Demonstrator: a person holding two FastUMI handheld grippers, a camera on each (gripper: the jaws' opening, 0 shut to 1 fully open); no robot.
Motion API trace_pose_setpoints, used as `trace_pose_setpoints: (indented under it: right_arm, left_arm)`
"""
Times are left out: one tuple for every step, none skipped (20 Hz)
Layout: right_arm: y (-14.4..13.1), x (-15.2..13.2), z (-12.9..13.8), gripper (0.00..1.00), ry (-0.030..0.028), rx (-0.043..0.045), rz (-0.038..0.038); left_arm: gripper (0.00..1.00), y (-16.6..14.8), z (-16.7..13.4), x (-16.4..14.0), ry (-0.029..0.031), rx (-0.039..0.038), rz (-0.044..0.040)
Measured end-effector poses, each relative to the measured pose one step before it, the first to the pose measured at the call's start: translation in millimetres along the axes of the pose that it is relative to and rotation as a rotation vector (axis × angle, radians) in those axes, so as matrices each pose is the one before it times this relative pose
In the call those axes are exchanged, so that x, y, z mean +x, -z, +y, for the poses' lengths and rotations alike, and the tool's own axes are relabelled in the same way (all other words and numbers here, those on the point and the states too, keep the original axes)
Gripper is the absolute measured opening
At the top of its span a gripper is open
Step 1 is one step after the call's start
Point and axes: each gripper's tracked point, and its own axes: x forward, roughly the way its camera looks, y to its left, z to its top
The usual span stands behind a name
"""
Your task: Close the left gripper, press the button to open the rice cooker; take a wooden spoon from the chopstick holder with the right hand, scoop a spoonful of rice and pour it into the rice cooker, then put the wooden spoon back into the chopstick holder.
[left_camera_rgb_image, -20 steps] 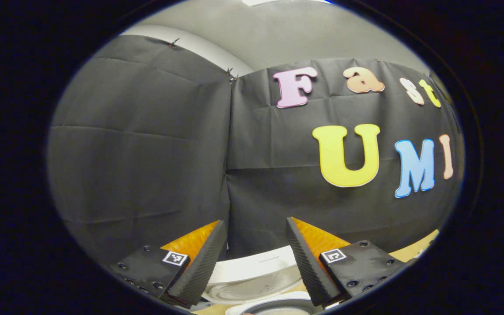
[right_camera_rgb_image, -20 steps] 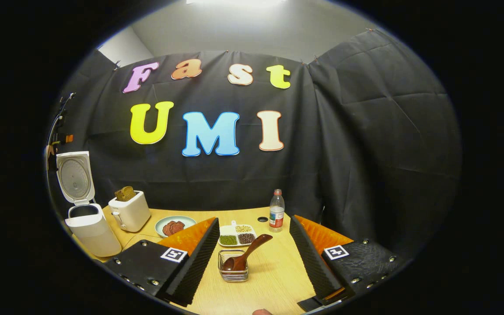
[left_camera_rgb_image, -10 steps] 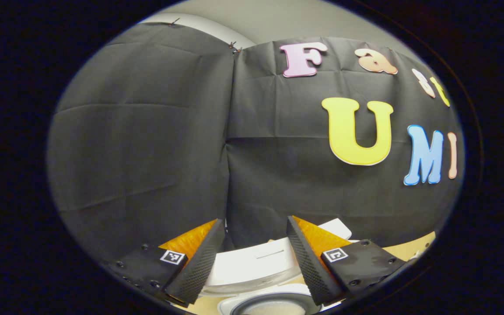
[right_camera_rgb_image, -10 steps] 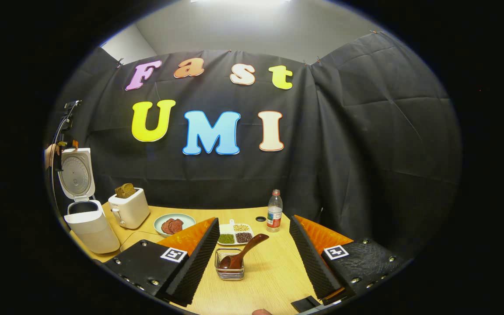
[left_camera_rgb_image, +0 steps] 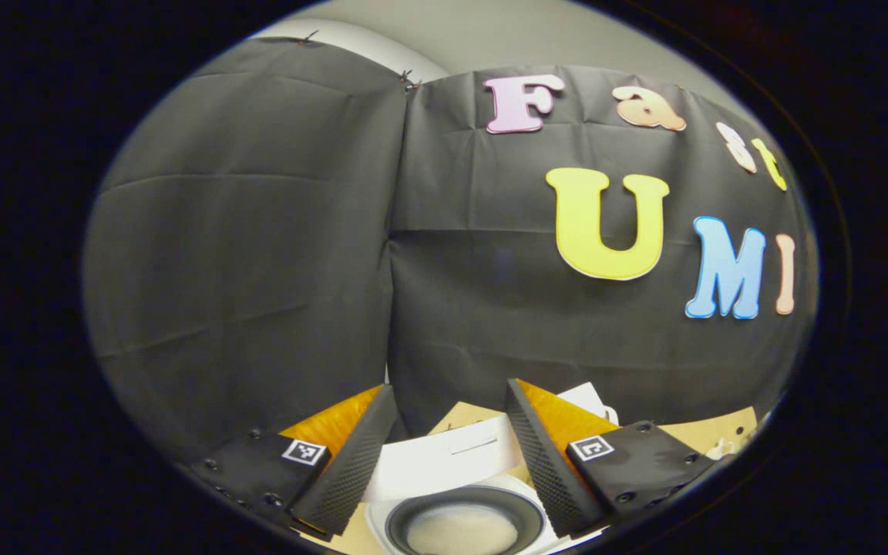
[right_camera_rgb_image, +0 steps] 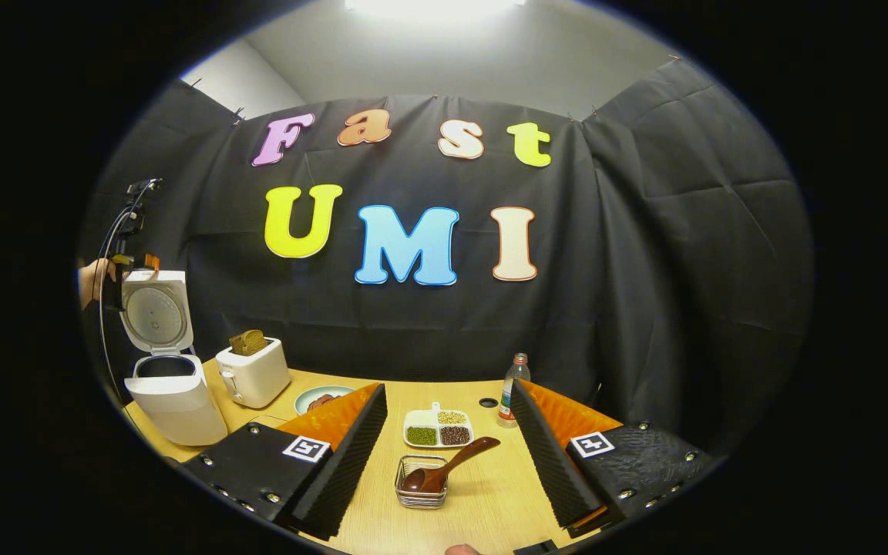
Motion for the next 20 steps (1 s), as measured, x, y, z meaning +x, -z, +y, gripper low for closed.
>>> trace_pose_setpoints:
  right_arm:
    - [-3.79,2.80,-1.13,0.98,-0.01084,0.00267,-0.00804]
    - [-3.55,2.28,-0.21,0.98,-0.01173,0.00479,-0.00704]
    - [-1.25,3.43,-0.49,0.98,-0.01003,0.00506,-0.00316]
    - [-0.84,3.06,0.23,0.98,-0.01034,0.00437,-0.00155]
    - [-0.39,2.96,-0.04,0.98,-0.01141,0.00233,0.00119]
    - [0.50,2.20,-0.14,0.98,-0.00905,0.00049,0.00054]
    - [0.42,1.14,-0.32,0.98,-0.00824,0.00014,-0.00014]
    - [0.64,1.94,0.60,0.98,-0.00864,0.00159,0.00073]
    - [1.21,2.31,1.47,0.98,-0.01087,0.00130,0.00369]
    - [1.65,1.88,0.90,0.98,-0.00812,-0.00016,0.00350]
    - [1.86,1.33,0.26,0.98,-0.00687,-0.00177,0.00487]
    - [2.04,1.68,0.70,0.98,-0.00527,-0.00132,0.00341]
    - [1.57,0.76,0.44,0.98,-0.00470,-0.00052,0.00363]
    - [1.27,0.55,1.03,0.98,-0.00459,-0.00050,0.00284]
    - [0.93,1.32,0.40,0.98,-0.00240,-0.00120,0.00154]
    - [1.61,1.41,0.52,0.98,-0.00236,-0.00161,0.00324]
    - [1.31,1.13,0.29,0.98,-0.00294,-0.00177,0.00310]
    - [1.43,0.63,0.78,0.98,-0.00274,-0.00200,0.00419]
    - [0.23,1.67,0.89,0.98,-0.00374,-0.00193,0.00268]
    - [-0.29,1.09,0.83,0.98,-0.00110,-0.00179,-0.00058]
  left_arm:
    - [1.00,4.05,-4.90,-7.44,0.00252,0.00145,0.00449]
    - [0.95,5.74,-4.24,-6.08,0.00287,0.00574,0.00373]
    - [0.98,6.66,-3.54,-6.96,0.00289,0.00350,0.00266]
    - [0.98,6.31,-2.99,-6.86,0.00371,-0.00055,0.00564]
    - [0.98,7.75,-3.03,-6.84,0.00599,-0.00611,0.00713]
    - [0.94,7.03,-4.86,-5.07,0.00600,-0.00649,0.01051]
    - [0.94,8.39,-3.47,-5.72,0.00761,-0.00483,0.00764]
    - [0.98,8.46,-2.58,-4.18,0.00790,-0.00094,0.00712]
    - [0.98,9.59,-4.55,-4.55,0.00974,0.00252,0.01467]
    - [0.98,10.25,-3.57,-1.99,0.00575,0.00122,0.01462]
    - [1.00,10.75,-2.71,-2.75,0.00797,0.00118,0.01761]
    - [0.94,8.01,-3.50,-2.14,0.00692,0.00202,0.00722]
    - [0.98,7.44,-2.72,-1.98,0.00404,0.00472,0.00405]
    - [0.98,6.76,-1.97,-2.28,0.00142,0.00724,0.00172]
    - [1.00,6.59,-2.61,-2.39,-0.00050,0.00460,0.00040]
    - [1.00,6.61,-3.18,-2.35,0.00507,-0.00070,0.00254]
    - [0.94,8.00,-2.02,-2.11,0.00276,-0.00181,0.00623]
    - [0.94,6.75,-2.20,-1.32,0.00113,-0.00492,0.00864]
    - [0.94,8.78,-0.87,-0.52,0.00279,-0.00817,0.01091]
    - [0.96,9.36,0.20,0.24,0.00438,-0.01277,0.01503]
